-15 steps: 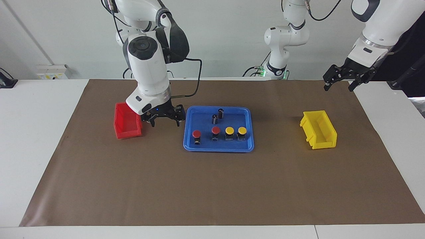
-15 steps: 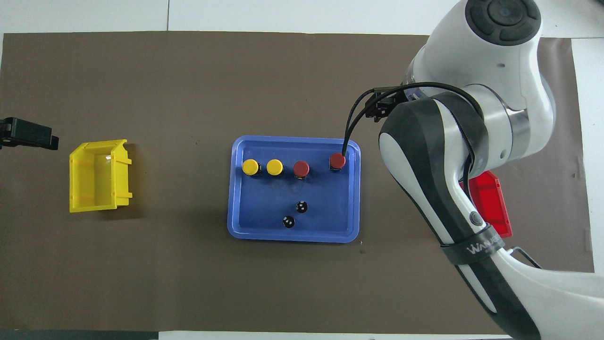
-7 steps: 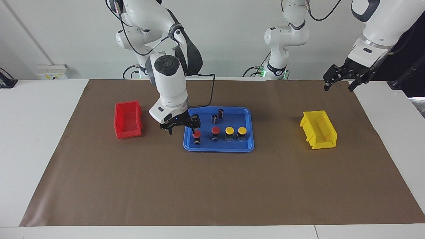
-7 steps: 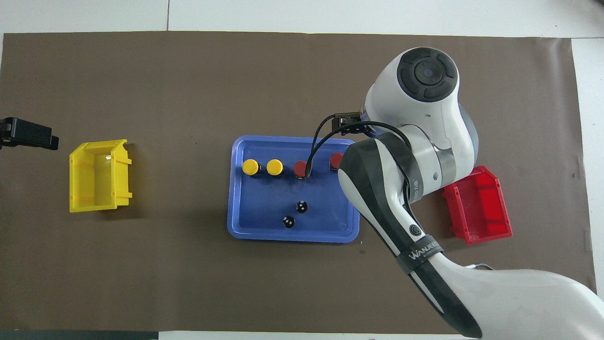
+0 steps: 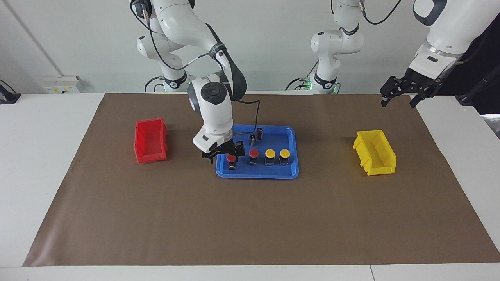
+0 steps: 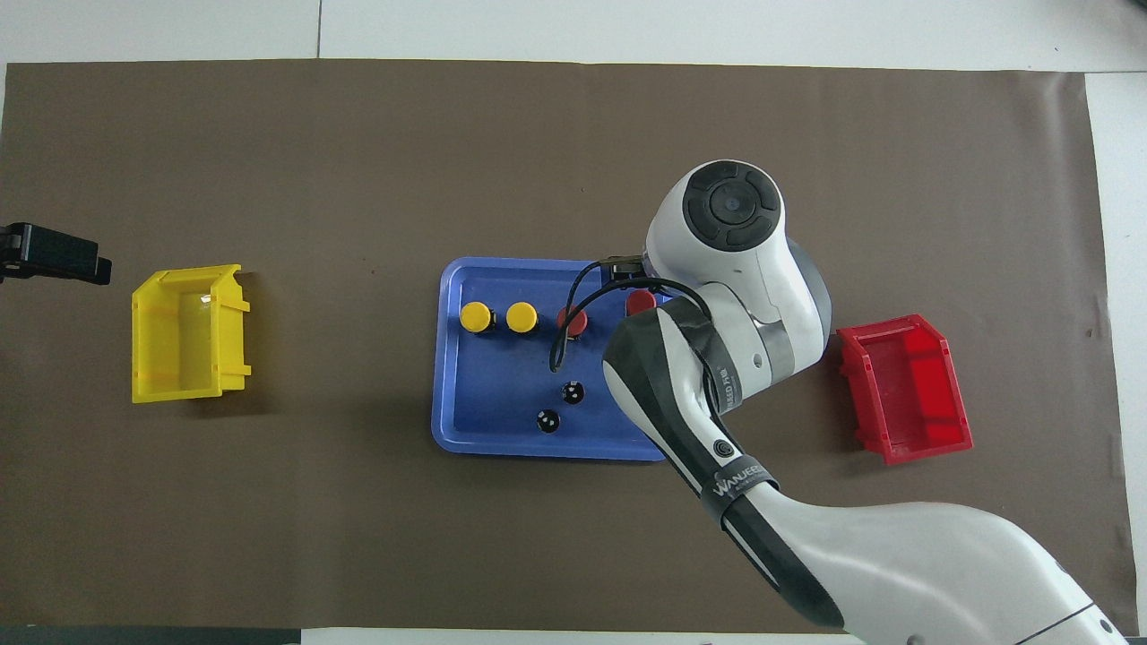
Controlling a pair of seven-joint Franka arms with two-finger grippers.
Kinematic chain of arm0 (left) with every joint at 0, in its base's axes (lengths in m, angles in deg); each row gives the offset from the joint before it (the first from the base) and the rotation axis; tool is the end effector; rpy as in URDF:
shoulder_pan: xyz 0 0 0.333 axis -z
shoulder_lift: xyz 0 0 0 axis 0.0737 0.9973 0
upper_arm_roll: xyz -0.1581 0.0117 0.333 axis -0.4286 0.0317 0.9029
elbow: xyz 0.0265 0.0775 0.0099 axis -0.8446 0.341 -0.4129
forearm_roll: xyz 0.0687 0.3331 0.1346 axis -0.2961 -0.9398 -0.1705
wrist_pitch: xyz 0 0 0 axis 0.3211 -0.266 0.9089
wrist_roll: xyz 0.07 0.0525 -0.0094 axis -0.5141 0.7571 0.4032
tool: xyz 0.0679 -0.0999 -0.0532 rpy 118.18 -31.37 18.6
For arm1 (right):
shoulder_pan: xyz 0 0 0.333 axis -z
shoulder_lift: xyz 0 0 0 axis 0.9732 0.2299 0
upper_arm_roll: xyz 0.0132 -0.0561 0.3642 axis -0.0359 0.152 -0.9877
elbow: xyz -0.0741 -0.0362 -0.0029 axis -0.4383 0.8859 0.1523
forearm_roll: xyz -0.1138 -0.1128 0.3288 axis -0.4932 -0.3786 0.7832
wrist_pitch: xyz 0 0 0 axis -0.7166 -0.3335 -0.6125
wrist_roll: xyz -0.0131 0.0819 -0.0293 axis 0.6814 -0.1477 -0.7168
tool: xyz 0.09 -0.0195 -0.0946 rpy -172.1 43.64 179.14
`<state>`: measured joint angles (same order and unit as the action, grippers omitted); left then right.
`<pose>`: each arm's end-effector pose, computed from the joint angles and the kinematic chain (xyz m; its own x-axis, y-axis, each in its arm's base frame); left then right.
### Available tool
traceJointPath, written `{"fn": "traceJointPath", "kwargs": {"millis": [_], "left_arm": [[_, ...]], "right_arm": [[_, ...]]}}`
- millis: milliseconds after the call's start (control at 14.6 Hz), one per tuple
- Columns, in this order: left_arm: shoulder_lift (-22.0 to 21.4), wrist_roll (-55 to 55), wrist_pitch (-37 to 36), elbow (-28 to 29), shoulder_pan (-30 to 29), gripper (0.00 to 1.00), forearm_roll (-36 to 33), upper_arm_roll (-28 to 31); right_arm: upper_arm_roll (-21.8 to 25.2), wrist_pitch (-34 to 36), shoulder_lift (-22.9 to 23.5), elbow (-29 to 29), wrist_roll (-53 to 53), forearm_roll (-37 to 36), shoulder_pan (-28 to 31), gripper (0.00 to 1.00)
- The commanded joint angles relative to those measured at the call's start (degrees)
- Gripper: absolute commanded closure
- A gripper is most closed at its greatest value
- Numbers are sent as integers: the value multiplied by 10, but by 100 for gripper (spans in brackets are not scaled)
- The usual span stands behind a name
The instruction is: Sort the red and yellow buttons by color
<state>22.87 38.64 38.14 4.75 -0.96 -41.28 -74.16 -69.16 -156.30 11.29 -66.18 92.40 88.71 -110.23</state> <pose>0.5081 -0.0345 0.6630 0.9940 -0.1092 0.0068 -0.1094 -0.9938 0.0209 0.5743 0.2880 0.4035 0.9991 0.0301 0.0305 0.0304 -0.9995 -0.0088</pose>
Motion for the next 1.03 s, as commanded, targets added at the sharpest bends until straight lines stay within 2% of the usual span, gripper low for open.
{"fn": "traceJointPath", "kwargs": {"millis": [0, 205, 822, 959], "left_arm": [[-8, -4, -6, 7, -5, 0, -11, -3], [-8, -4, -6, 7, -5, 0, -11, -3], [-8, -4, -6, 7, -5, 0, -11, -3], [-8, -4, -6, 7, -5, 0, -11, -3]], "right_arm": [[-3, -22, -16, -33, 6, 4, 2, 5], [-4, -29, -20, -43, 7, 11, -1, 14], [-5, -45, -23, -56, 5, 11, -17, 15], [-5, -46, -23, -56, 4, 11, -17, 30]]}}
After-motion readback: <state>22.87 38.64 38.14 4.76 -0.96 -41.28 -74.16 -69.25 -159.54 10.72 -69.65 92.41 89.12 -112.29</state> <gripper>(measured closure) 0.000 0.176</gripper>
